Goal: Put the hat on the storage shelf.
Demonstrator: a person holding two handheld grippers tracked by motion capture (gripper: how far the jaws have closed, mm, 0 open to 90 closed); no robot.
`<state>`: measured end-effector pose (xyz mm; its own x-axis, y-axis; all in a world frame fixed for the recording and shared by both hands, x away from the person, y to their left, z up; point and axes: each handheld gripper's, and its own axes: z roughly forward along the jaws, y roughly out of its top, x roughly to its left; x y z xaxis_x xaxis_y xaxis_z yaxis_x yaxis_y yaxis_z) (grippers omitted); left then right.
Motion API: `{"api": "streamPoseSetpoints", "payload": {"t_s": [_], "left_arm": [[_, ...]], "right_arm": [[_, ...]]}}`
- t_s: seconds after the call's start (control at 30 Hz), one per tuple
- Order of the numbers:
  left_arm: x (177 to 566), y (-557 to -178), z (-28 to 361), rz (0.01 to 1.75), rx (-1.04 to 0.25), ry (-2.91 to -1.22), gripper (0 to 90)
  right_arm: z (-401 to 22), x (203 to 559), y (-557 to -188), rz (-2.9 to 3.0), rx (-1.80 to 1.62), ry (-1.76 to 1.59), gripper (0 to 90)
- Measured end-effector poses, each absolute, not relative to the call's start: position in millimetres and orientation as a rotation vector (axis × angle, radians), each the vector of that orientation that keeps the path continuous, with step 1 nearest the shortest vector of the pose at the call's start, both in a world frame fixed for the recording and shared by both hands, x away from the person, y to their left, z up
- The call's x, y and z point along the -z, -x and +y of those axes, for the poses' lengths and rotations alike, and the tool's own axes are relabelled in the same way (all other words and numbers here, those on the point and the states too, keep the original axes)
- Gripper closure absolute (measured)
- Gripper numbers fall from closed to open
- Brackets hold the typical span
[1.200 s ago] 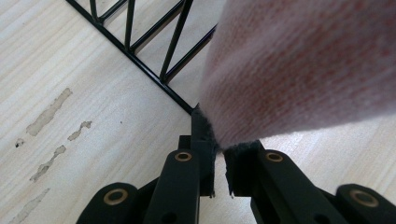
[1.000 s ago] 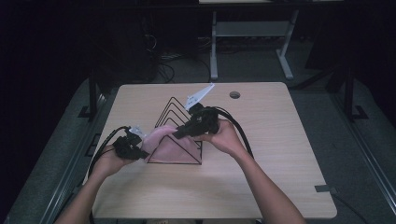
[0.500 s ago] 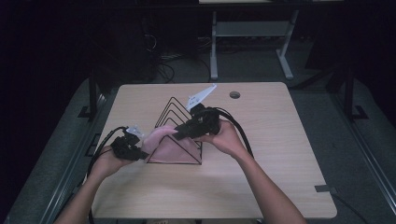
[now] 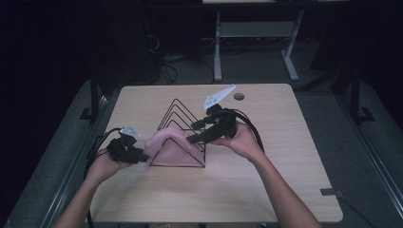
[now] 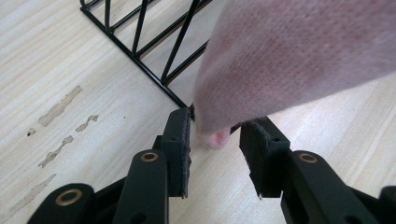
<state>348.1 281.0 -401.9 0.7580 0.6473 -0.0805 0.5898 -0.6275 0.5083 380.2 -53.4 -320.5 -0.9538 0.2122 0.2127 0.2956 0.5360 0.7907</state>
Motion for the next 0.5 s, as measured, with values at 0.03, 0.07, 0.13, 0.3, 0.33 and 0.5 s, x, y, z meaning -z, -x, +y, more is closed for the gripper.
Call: {"api": "streamPoseSetpoints", "payload": {"t_s": [0.03, 0.07, 0.13, 0.3, 0.33, 0.5], "left_arm": [[401.9, -347.6, 281.0, 0.928, -0.153, -2.434, 62.3], [400.8, -347.3, 281.4, 0.919, -0.151, -2.442, 62.0], [399.2, -345.6, 281.3, 0.925, -0.151, -2.431, 61.3], [395.5, -342.9, 282.6, 0.927, -0.159, -2.414, 60.3], [395.5, -342.9, 282.6, 0.927, -0.159, -2.414, 60.2], [394.6, -341.7, 284.8, 0.925, -0.153, -2.407, 60.0]], "right_arm": [[-56.3, 320.1, -379.9, -2.68, 1.401, 0.455, 36.6], [-59.4, 319.9, -379.7, -2.682, 1.405, 0.465, 36.5], [-65.9, 319.5, -379.8, -2.672, 1.422, 0.488, 34.9], [-81.6, 318.7, -380.3, -2.671, 1.439, 0.555, 32.3], [-84.4, 318.8, -380.2, -2.672, 1.441, 0.562, 32.1], [-94.3, 319.4, -380.0, -2.685, 1.429, 0.603, 31.1]]}}
